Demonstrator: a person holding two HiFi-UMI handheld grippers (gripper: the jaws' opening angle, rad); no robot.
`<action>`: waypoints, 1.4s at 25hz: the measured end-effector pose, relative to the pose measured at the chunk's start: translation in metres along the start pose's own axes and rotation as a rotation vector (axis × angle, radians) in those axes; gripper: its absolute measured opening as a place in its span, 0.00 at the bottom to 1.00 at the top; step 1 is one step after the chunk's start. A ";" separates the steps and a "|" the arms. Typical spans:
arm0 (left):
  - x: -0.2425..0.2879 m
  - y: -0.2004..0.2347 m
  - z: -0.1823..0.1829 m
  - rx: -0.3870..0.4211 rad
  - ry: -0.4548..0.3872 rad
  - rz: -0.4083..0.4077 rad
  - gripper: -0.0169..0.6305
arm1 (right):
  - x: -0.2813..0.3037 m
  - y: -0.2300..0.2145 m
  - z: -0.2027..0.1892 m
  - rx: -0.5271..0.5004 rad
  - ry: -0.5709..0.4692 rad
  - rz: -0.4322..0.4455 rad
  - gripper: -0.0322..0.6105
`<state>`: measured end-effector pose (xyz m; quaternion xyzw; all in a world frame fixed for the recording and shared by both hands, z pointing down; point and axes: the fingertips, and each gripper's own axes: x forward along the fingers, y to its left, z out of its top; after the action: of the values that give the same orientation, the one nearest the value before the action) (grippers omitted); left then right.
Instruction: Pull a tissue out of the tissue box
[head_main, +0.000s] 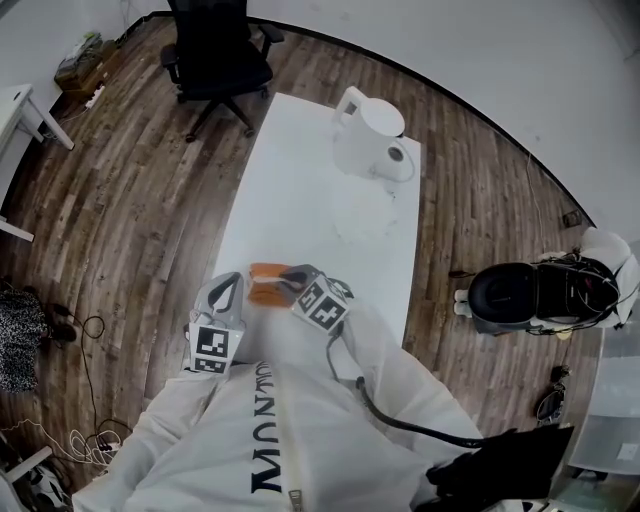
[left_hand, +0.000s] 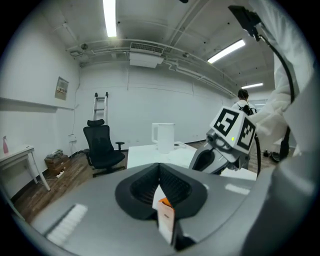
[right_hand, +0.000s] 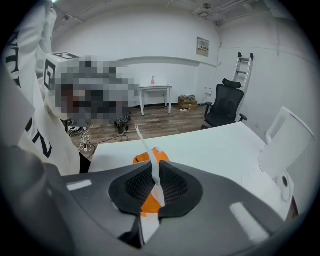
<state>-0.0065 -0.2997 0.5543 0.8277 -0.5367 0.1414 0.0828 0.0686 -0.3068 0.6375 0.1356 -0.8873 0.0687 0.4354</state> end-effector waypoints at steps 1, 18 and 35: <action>0.004 -0.002 -0.007 0.001 0.018 -0.010 0.02 | -0.001 0.001 0.000 0.004 -0.002 -0.002 0.08; 0.060 -0.026 -0.080 -0.030 0.208 -0.149 0.02 | -0.018 0.008 0.012 0.103 -0.111 -0.030 0.06; 0.070 -0.031 -0.095 -0.042 0.248 -0.176 0.02 | -0.055 -0.002 0.038 0.202 -0.250 -0.059 0.06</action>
<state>0.0345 -0.3198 0.6674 0.8458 -0.4506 0.2235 0.1778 0.0726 -0.3079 0.5712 0.2121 -0.9187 0.1275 0.3077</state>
